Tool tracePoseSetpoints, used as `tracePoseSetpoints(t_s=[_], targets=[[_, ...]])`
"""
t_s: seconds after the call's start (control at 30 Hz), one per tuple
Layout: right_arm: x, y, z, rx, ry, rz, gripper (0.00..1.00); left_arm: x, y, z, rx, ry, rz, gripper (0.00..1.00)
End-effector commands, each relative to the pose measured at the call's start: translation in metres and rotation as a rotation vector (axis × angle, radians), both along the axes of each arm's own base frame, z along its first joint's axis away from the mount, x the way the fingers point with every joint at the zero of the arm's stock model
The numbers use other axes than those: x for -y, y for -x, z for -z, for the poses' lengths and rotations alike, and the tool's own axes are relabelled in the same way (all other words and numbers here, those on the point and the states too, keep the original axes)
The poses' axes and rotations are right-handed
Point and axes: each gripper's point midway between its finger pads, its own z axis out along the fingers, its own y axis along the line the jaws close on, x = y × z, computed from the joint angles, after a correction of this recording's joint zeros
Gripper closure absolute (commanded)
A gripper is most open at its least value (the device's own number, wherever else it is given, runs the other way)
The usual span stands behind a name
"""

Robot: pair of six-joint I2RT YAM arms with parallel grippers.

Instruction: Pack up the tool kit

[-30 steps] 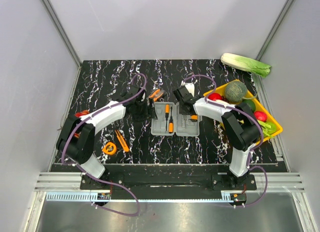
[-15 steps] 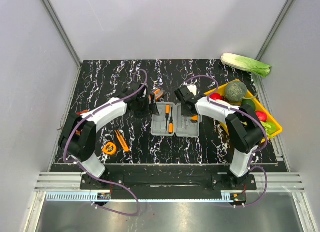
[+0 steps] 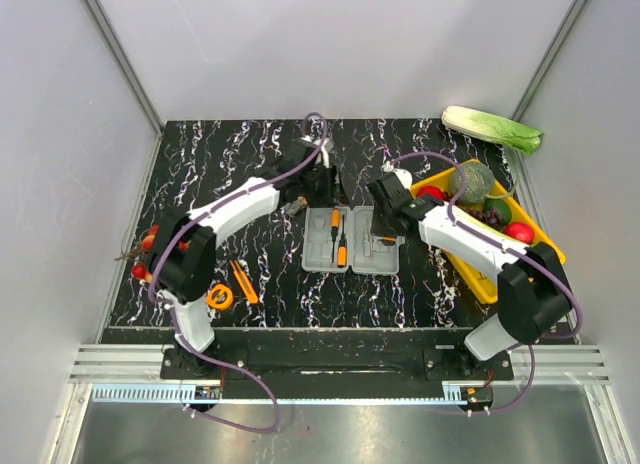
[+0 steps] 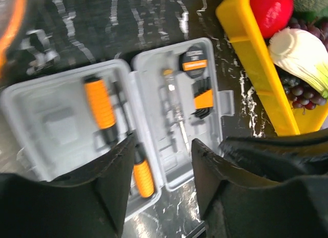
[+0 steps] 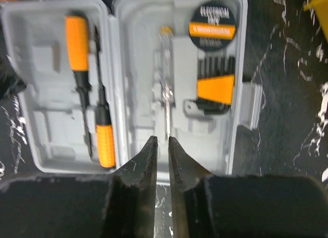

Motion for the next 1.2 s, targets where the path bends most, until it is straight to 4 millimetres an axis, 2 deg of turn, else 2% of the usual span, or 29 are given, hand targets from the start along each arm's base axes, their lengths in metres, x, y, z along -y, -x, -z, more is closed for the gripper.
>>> tracePoseSetpoints(t_s=[0.0, 0.2, 0.33, 0.47, 0.67, 0.93, 1.17], targets=[[-0.006, 0.026, 0.014, -0.062, -0.089, -0.007, 0.81, 0.057, -0.01, -0.013, 0.089, 0.079, 0.119, 0.51], [-0.011, 0.039, 0.036, -0.097, -0.145, -0.018, 0.82, 0.087, -0.02, 0.02, 0.048, 0.056, 0.111, 0.56], [-0.015, 0.04, 0.046, -0.122, -0.156, -0.014, 0.83, 0.094, -0.02, 0.046, 0.029, -0.006, 0.103, 0.6], [-0.016, 0.039, 0.046, -0.12, -0.16, -0.012, 0.85, 0.094, -0.019, 0.065, 0.008, -0.058, 0.102, 0.65], [-0.017, 0.039, 0.057, -0.148, -0.138, -0.023, 0.87, 0.097, -0.023, 0.079, 0.0, -0.084, 0.106, 0.66], [-0.014, 0.037, 0.071, -0.178, -0.094, -0.019, 0.96, 0.095, -0.024, 0.097, -0.005, -0.136, 0.108, 0.7], [-0.011, 0.038, 0.074, -0.184, -0.079, -0.018, 1.0, 0.093, -0.023, 0.112, -0.021, -0.184, 0.12, 0.82]])
